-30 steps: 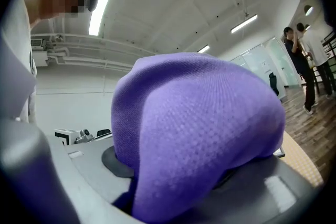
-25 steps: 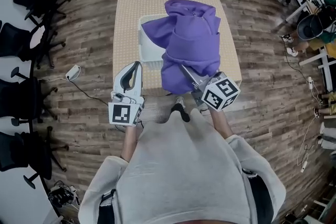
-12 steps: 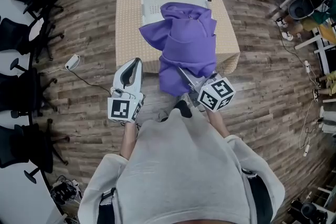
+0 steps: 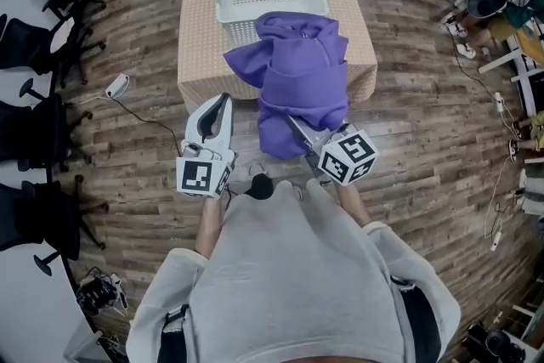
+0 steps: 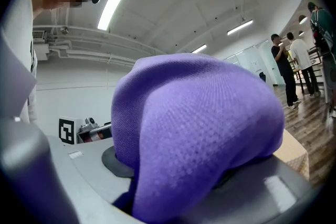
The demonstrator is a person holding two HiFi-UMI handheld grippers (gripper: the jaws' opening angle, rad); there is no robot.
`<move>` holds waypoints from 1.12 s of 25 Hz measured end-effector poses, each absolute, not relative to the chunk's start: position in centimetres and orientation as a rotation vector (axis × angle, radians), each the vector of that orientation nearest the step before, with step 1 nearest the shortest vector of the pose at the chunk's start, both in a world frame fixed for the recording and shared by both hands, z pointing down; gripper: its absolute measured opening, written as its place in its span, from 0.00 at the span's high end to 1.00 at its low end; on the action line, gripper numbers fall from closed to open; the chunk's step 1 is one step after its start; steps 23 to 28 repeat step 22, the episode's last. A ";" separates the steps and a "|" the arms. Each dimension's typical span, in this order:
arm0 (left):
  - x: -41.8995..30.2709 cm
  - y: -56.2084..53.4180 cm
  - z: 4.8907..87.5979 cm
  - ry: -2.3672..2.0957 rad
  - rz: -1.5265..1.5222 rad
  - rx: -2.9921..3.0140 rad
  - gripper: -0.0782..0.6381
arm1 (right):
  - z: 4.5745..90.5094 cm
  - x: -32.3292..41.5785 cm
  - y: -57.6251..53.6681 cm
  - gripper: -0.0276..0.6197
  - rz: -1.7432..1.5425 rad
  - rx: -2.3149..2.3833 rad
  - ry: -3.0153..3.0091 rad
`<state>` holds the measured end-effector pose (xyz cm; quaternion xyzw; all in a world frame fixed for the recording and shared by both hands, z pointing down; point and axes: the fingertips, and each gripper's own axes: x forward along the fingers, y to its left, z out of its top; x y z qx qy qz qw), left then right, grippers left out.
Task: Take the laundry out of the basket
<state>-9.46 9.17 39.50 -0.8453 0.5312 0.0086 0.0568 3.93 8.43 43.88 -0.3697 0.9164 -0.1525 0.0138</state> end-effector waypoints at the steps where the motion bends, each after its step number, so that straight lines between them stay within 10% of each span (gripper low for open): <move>1: -8.6 10.1 39.7 1.610 0.019 -2.570 0.88 | 44.2 4.7 9.4 0.56 -0.491 -1.147 2.854; 28: -1.0 17.3 40.3 1.601 0.003 -2.558 0.88 | 44.6 10.9 16.2 0.56 -0.477 -1.099 2.859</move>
